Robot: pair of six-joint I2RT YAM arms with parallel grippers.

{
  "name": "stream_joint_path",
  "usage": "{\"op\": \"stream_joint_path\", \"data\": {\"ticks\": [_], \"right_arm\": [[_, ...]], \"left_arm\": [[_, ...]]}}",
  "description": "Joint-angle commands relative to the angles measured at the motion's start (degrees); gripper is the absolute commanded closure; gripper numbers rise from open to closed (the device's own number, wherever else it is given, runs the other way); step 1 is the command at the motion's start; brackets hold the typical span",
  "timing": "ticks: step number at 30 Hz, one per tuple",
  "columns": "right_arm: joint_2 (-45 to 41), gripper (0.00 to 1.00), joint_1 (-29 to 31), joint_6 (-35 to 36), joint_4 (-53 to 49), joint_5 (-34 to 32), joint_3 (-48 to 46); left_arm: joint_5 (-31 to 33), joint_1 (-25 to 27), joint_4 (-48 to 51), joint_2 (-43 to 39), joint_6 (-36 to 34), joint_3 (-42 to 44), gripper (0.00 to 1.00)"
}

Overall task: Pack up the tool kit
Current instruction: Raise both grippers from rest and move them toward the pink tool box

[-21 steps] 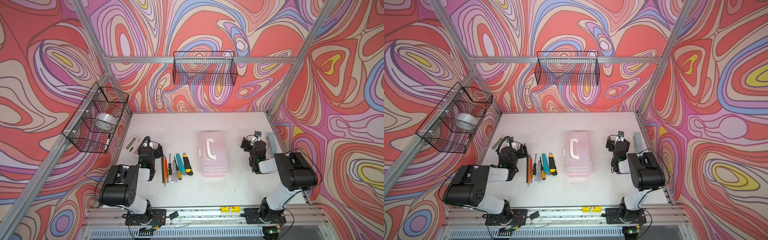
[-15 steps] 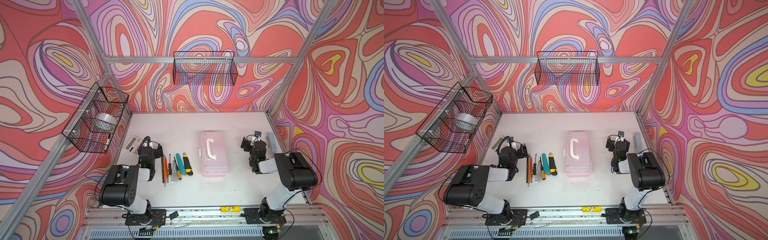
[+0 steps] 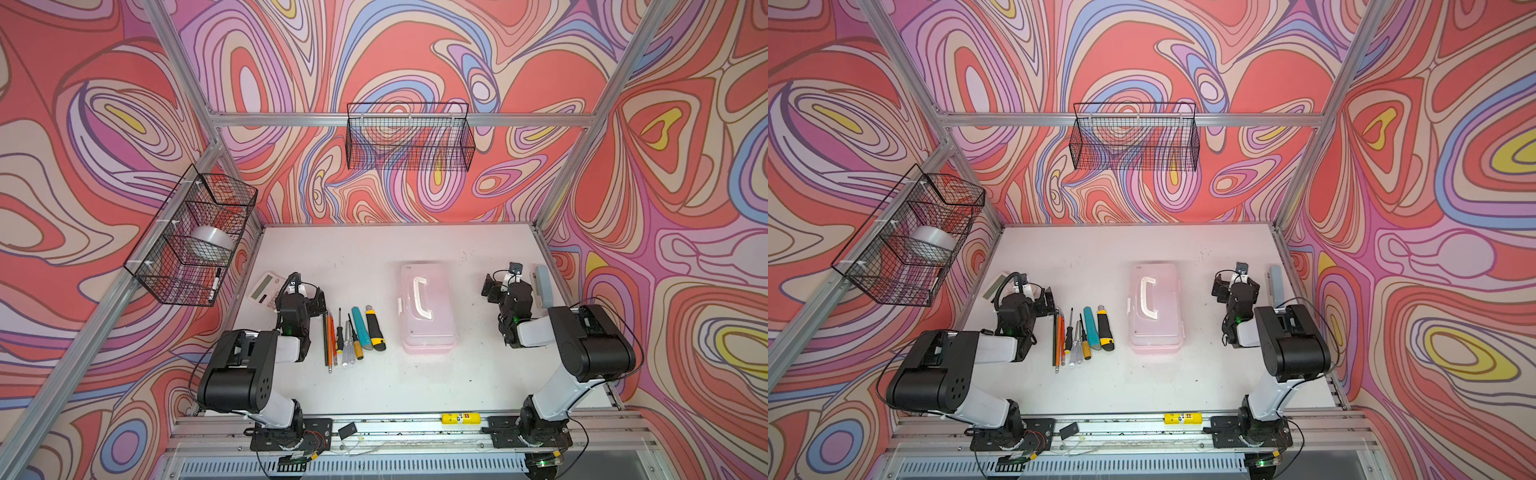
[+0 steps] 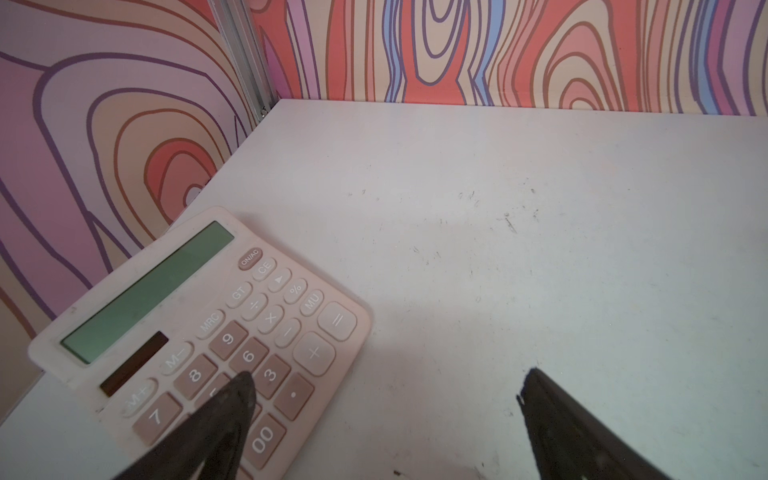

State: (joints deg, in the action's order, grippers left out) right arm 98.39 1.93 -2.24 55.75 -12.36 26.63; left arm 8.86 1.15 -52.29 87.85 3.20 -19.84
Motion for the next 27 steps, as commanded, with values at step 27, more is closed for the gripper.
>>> {"op": "stream_joint_path", "data": {"ticks": [27], "right_arm": [[-9.71, 0.01, 2.56, -1.16, -18.87, -12.94, 7.13]], "left_arm": [[9.27, 6.76, 18.71, -21.22, 2.9, -3.1, 0.0]]}}
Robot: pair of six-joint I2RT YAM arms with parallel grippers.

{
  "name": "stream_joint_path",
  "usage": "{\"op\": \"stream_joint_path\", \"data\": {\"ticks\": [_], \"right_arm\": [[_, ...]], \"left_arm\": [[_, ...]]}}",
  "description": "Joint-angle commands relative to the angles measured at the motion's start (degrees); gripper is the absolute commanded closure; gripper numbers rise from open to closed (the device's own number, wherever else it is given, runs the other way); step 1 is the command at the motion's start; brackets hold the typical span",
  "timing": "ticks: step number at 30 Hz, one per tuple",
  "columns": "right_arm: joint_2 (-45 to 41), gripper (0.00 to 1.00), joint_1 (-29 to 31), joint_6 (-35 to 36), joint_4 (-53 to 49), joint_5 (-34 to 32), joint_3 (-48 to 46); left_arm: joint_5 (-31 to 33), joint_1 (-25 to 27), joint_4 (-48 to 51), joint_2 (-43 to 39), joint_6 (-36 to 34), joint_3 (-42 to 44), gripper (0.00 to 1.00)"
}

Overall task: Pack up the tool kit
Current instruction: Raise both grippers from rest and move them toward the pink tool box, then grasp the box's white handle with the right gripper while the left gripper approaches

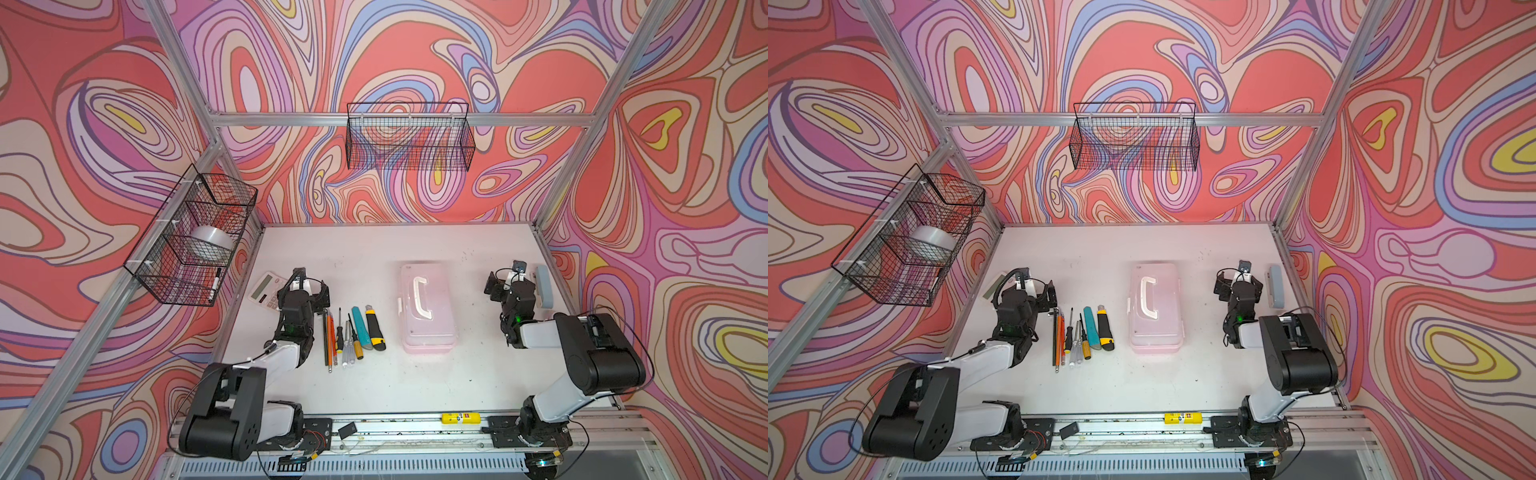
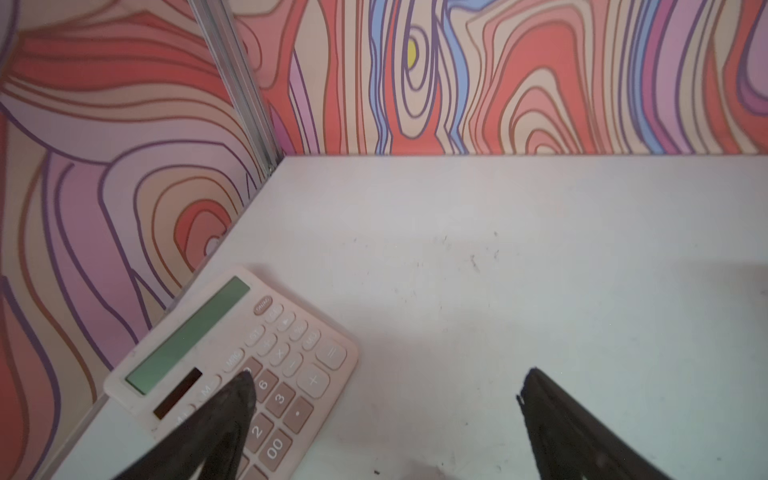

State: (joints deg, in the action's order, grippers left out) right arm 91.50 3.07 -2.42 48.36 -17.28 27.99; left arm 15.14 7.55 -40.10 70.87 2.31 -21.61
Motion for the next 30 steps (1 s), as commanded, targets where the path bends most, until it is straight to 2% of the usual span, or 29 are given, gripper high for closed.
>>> {"op": "stream_joint_path", "data": {"ticks": [1, 2, 4, 7, 8, 11, 14, 21, 26, 30], "right_arm": [[-3.64, 0.02, 1.58, -3.51, -18.04, -10.37, 8.64], [-4.34, 0.02, 1.55, -7.25, -26.38, -11.79, 12.92], [-5.61, 0.01, 1.99, -10.42, -37.38, -11.8, 19.09], [-9.72, 0.02, 3.67, -15.08, -49.08, -13.17, 24.02], [-11.81, 0.02, 4.36, -16.07, -51.78, -12.27, 24.65], [-17.3, 0.11, 4.63, -19.99, -61.02, -1.25, 27.11], [-19.97, 0.22, 8.15, -23.75, -70.81, 6.46, 31.21], [-22.29, 0.27, 28.76, -28.04, -83.6, 4.63, 37.49], [-19.94, 0.3, 33.33, -29.85, -84.93, 8.74, 38.2], [-17.62, 0.3, 35.21, -31.04, -83.83, 9.55, 38.05]], "left_arm": [[3.22, 0.36, 10.02, -5.77, 6.88, -2.44, 0.0], [3.91, 0.36, 16.34, -6.97, 10.93, -4.8, 0.0], [3.84, 0.54, 28.21, -7.22, 16.18, -12.09, 0.0], [-2.03, 1.72, 40.19, -4.34, 20.27, -20.49, 0.0], [-6.06, 1.91, 42.96, -3.45, 21.87, -22.84, 0.0], [-21.25, 2.21, 43.42, -2.98, 26.4, -24.15, 0.0], [-28.64, 4.77, 43.48, -3.79, 30.95, -23.44, 0.0], [-32.27, 12.23, 49.7, -4.71, 34.48, -24.27, 0.07], [-33.11, 14.81, 49.62, -4.62, 35.49, -22.89, 0.1], [-32.31, 15.87, 48.69, -4.57, 36.02, -21.44, 0.11]]}}
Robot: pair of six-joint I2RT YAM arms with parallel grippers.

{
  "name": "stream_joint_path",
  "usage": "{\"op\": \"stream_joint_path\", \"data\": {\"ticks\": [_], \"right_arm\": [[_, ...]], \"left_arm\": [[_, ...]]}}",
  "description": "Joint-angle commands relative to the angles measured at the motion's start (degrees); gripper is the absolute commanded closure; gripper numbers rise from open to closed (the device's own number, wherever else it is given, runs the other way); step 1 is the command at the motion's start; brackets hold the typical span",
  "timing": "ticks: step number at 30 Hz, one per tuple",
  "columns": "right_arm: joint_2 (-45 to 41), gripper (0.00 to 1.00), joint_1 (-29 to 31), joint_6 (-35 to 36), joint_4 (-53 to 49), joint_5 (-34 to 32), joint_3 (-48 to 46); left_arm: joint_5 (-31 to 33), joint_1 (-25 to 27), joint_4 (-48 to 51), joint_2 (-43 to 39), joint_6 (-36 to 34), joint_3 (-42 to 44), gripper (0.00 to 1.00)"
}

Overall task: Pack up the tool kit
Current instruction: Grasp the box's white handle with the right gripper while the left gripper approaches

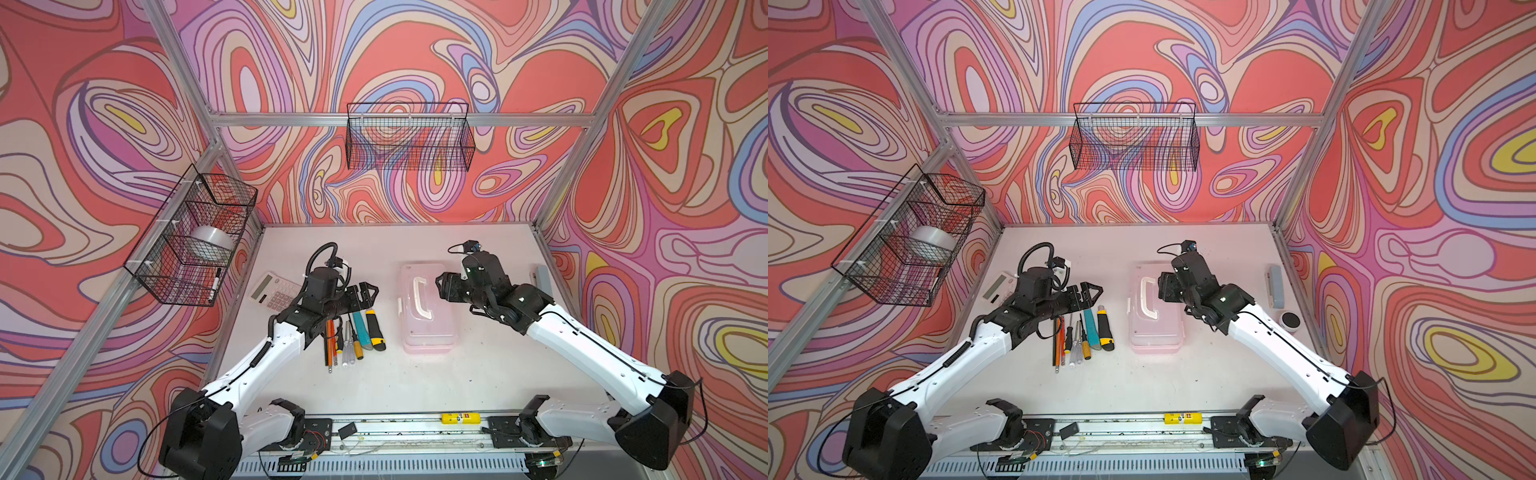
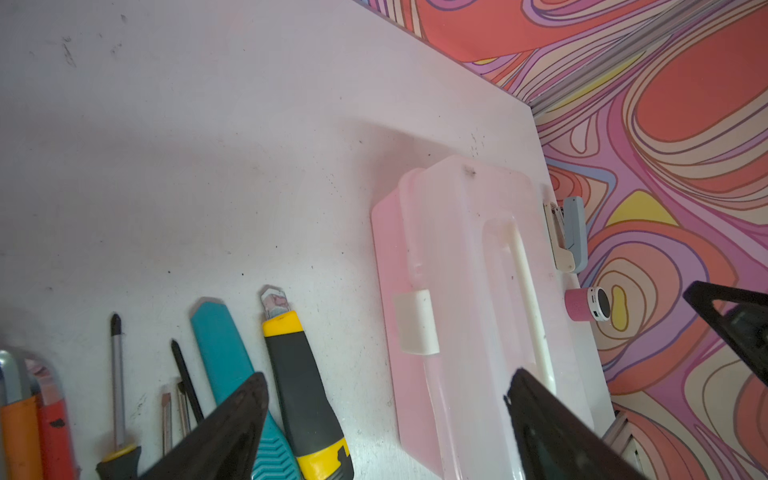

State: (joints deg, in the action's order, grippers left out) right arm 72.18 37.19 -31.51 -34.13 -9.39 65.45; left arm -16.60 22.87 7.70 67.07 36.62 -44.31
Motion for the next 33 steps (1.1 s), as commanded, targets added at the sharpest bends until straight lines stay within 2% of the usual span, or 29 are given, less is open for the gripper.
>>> {"op": "stream_joint_path", "data": {"ticks": [1, 5, 13, 14, 18, 33], "right_arm": [[2.19, 0.31, 1.5, -2.3, 0.18, 2.39, 0.1], [4.11, 0.33, 1.66, -3.57, 5.77, 6.77, -2.15], [7.83, 0.36, 1.82, -4.36, 10.58, 10.24, -3.91], [7.87, 0.39, 1.83, -4.22, 11.88, 10.87, -4.52], [9.24, 0.44, 1.86, -4.81, 12.33, 10.82, -4.69], [12.82, 0.48, 3.22, -7.12, 18.39, 12.22, -7.71]], "left_arm": [[-0.35, 0.61, 0.34, -0.84, 1.92, 1.74, 0.11], [-0.03, 0.81, -2.42, -0.87, 2.84, 3.94, 0.11], [-0.05, 1.31, -3.48, -0.23, 3.04, 5.02, 0.11], [-0.16, 1.3, -3.59, -0.2, 3.02, 4.98, 0.1], [0.15, 1.55, -3.34, -0.26, 2.85, 4.8, 0.1], [0.25, 2.9, -4.13, 0.69, 3.11, 4.8, 0.1]]}}
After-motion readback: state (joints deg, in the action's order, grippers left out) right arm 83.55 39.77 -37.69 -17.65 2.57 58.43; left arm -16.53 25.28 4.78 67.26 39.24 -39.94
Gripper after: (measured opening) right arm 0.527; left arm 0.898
